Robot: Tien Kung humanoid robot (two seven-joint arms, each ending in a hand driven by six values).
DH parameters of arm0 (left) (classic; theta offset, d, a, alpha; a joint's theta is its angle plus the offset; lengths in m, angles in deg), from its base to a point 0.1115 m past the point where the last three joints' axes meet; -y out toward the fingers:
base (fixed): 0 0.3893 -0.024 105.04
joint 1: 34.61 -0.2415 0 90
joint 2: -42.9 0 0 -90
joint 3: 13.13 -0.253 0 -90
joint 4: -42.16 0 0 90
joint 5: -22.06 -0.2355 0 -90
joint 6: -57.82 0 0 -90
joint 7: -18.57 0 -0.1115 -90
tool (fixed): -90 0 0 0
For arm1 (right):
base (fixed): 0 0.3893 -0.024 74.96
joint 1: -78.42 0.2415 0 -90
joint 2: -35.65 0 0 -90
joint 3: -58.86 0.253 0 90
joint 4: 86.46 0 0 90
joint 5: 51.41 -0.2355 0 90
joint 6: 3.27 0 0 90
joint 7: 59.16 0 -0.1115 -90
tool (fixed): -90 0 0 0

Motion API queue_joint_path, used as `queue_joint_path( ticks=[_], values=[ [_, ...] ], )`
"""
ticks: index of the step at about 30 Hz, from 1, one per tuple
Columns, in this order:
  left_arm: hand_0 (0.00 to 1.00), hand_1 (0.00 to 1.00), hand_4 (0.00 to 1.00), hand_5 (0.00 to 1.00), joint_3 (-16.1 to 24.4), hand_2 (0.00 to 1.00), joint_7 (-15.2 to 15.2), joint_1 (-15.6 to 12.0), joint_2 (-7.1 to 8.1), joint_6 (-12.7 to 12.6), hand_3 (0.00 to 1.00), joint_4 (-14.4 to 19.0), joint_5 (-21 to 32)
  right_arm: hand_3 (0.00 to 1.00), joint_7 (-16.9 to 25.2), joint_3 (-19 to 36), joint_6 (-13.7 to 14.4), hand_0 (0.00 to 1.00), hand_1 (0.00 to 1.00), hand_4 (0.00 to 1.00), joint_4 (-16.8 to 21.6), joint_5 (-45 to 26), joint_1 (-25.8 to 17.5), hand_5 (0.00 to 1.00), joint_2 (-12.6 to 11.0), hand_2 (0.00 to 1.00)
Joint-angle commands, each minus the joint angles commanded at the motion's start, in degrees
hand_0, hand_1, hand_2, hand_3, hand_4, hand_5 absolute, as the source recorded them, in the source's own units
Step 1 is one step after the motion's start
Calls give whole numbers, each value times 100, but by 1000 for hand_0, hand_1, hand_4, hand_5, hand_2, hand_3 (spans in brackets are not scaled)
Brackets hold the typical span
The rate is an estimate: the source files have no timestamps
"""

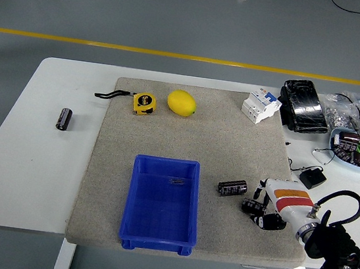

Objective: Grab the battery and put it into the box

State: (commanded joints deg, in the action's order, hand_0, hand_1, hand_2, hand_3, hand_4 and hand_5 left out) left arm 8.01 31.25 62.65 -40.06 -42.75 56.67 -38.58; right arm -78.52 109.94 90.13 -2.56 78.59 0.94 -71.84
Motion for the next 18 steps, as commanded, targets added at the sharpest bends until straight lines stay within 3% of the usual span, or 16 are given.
queue_joint_path(
  ticks=[11,18],
  values=[
    [712,683,652,658,34,724,31,-27,9,0,628,-2,-57,506,-14,-33,-228,117,250,844,60,0,-11,264,2,474],
    [712,683,652,658,52,724,42,-39,15,1,629,-1,-92,506,-19,-60,-210,117,249,831,55,0,-6,253,10,471]
  ],
)
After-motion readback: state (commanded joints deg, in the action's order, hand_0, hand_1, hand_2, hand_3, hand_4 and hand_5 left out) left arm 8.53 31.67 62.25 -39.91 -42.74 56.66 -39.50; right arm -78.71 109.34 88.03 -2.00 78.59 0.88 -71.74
